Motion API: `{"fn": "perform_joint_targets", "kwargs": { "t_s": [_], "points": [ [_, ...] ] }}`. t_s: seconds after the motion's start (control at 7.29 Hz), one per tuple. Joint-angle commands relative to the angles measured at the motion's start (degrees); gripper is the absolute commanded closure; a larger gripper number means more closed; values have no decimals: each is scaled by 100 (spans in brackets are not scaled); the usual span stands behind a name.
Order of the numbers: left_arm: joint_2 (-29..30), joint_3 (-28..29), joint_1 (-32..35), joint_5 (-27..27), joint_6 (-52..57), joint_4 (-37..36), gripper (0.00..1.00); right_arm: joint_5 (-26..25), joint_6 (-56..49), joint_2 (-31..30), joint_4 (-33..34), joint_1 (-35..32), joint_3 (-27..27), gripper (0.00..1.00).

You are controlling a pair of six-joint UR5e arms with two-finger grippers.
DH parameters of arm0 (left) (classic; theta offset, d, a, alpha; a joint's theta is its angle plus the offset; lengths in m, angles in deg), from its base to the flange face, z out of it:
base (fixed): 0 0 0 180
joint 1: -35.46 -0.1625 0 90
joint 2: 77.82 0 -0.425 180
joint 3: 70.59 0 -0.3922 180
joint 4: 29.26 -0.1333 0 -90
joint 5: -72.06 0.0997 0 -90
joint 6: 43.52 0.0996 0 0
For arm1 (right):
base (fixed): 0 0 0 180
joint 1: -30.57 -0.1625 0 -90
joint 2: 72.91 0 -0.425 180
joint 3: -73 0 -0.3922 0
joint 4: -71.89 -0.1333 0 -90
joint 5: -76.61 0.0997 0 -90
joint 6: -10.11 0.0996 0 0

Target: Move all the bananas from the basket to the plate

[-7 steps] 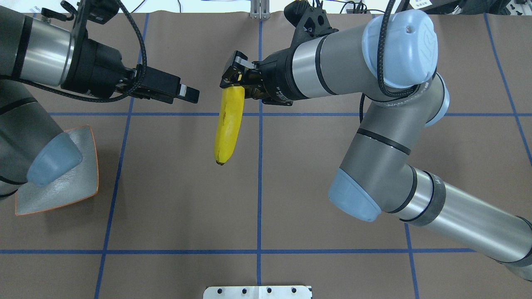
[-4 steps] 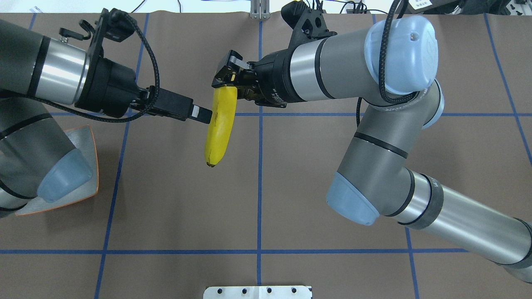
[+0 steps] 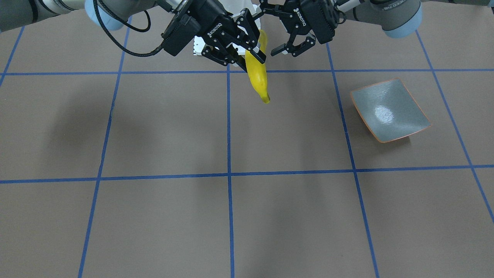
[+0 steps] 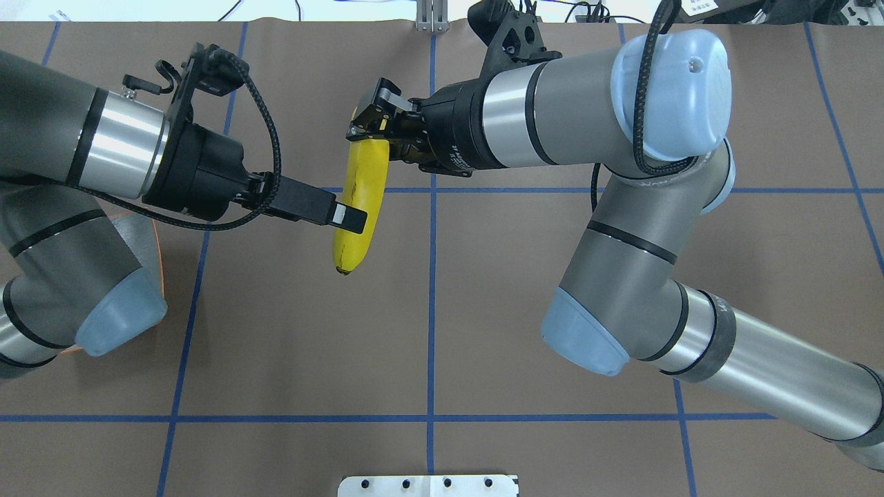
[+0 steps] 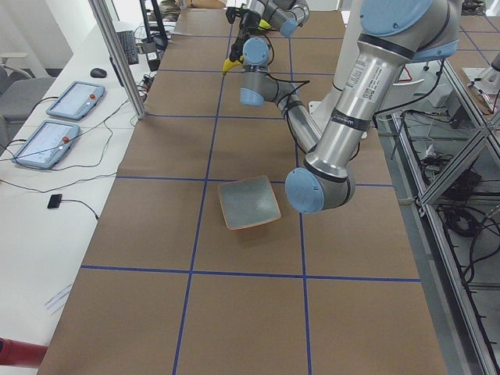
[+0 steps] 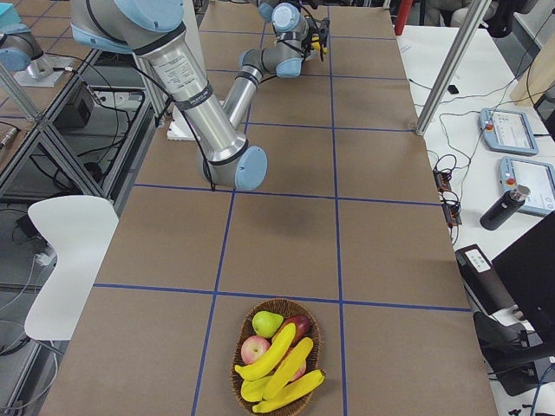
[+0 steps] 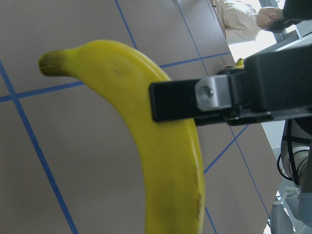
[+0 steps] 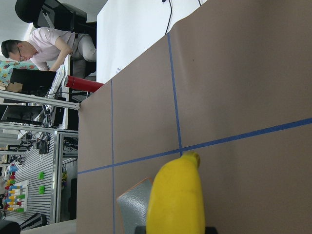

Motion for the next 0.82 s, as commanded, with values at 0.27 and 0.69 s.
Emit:
{"fn": "perform_joint_targets", "kwargs": {
  "t_s": [0.27,0.69],
  "points": [
    [115,-1,-124,9,7,10,40,-2,1,4,-14,33,-18,100],
    [116,8,-133,9,24,19,100,-11,-7,-49,-409,33,-9,100]
  ]
}}
